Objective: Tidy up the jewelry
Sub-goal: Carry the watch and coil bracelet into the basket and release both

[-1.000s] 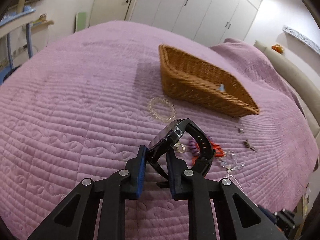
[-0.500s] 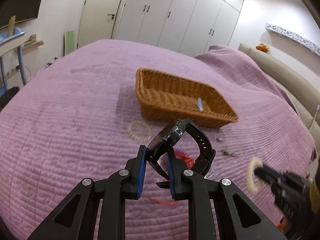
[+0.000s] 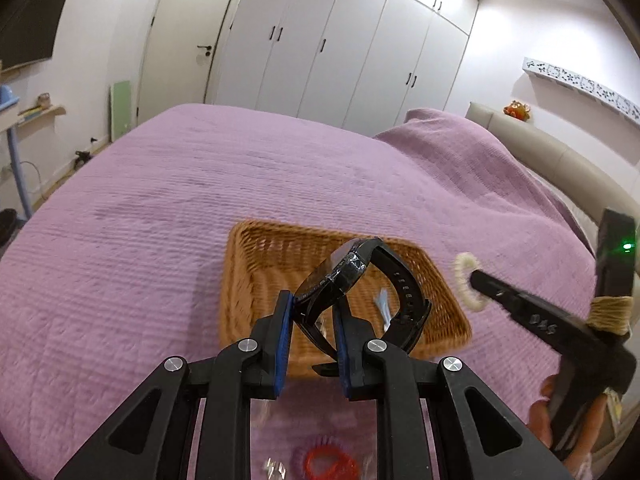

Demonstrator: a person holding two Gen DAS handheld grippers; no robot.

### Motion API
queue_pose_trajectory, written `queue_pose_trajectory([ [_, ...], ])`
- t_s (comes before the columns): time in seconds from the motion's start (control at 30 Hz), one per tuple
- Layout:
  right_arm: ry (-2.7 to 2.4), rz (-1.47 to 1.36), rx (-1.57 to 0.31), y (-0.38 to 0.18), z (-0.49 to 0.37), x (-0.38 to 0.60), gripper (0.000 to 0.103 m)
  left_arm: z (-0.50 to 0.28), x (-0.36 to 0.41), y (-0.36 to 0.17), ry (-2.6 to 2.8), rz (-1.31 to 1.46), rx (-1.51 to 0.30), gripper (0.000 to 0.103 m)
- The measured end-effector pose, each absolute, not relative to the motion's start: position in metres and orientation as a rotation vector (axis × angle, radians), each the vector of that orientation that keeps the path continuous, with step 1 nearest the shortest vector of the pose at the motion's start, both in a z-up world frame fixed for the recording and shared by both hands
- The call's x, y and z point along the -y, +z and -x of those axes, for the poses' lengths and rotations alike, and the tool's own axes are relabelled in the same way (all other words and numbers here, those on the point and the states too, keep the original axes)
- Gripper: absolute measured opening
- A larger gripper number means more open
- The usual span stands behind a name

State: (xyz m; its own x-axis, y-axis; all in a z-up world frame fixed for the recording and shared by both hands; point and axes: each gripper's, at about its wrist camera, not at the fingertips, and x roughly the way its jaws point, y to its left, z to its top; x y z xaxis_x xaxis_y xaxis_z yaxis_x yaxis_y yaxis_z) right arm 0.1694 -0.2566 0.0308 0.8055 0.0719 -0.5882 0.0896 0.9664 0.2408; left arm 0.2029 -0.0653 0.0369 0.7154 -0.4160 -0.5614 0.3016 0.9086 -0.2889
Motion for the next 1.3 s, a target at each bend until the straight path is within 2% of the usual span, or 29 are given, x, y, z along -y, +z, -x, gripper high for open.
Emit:
queue_pose_trajectory([
  [0.3,-0.017,-0.288,-0.81,-0.015,-0.246,0.249,0.012,-0.273,0.094,-0.003,-0.381,0.149,-0.781,0.02],
  [0.73,-0.013,-0.304,-0.915,-0.048,-0.265,0.244,0.014,-0.28,0.113,-0.03,-0.374,0.107,-0.852,0.022],
  [0.83,-0.011,-0.33,-0.922,-0.048,-0.261,0.249,0.015,-0.279,0.111,-0.03,-0.399,0.129,-0.859,0.033],
  [0.87,-0.006,-0.341,-0.923,-0.048,-0.26,0.25,0.017,-0.277,0.11,-0.028,-0.402,0.133,-0.847,0.037],
  [0.9,0.004,-0.355,-0.918,-0.047,-0.256,0.253,0.02,-0.274,0.109,-0.023,-0.396,0.13,-0.834,0.045],
  [0.93,0.01,-0.362,-0.912,-0.045,-0.253,0.254,0.023,-0.27,0.106,-0.019,-0.398,0.129,-0.82,0.048],
  [1.03,0.022,-0.377,-0.881,-0.036,-0.237,0.259,0.032,-0.254,0.097,-0.003,-0.418,0.141,-0.779,0.05],
  [1.3,0.051,-0.381,-0.8,0.004,-0.181,0.259,0.033,-0.192,0.062,0.038,-0.446,0.16,-0.683,0.05],
])
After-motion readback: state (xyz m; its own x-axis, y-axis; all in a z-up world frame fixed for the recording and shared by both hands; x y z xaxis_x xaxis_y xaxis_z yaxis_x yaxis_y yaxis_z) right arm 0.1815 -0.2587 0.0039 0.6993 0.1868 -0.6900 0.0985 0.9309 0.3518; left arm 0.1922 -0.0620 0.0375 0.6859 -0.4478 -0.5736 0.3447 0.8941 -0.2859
